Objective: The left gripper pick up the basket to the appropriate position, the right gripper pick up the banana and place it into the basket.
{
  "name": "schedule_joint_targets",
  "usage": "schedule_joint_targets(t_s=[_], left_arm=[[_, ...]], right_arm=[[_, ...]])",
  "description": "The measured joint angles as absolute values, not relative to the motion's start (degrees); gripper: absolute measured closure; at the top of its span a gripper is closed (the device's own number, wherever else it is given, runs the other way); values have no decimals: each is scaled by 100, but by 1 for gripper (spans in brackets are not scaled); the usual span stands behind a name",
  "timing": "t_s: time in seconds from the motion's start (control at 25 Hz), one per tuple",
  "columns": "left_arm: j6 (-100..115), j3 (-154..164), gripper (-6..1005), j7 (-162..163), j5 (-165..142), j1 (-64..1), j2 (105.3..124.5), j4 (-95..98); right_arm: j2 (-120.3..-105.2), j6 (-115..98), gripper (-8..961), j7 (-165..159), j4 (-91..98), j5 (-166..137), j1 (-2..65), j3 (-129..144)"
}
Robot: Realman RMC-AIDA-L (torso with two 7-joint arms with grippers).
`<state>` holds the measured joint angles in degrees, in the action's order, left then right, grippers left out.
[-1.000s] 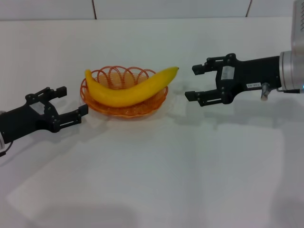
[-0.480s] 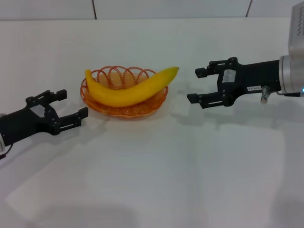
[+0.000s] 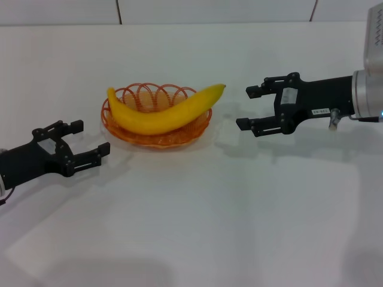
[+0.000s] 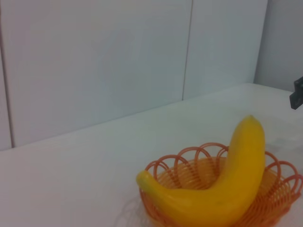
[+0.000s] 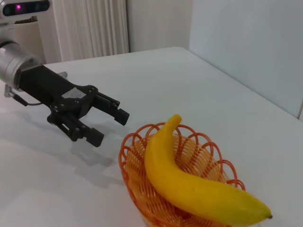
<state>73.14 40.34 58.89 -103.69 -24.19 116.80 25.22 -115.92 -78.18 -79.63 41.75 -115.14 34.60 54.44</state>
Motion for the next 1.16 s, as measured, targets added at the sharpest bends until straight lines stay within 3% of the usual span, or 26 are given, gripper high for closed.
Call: schedule_joint_targets(t_s=[1.16], left_arm=[[7313,4034,123,5853,-10319,-2415,11686,2522]], right_arm=[[-11610,-7813,181,-7928,4175,-11514,3454,5440]])
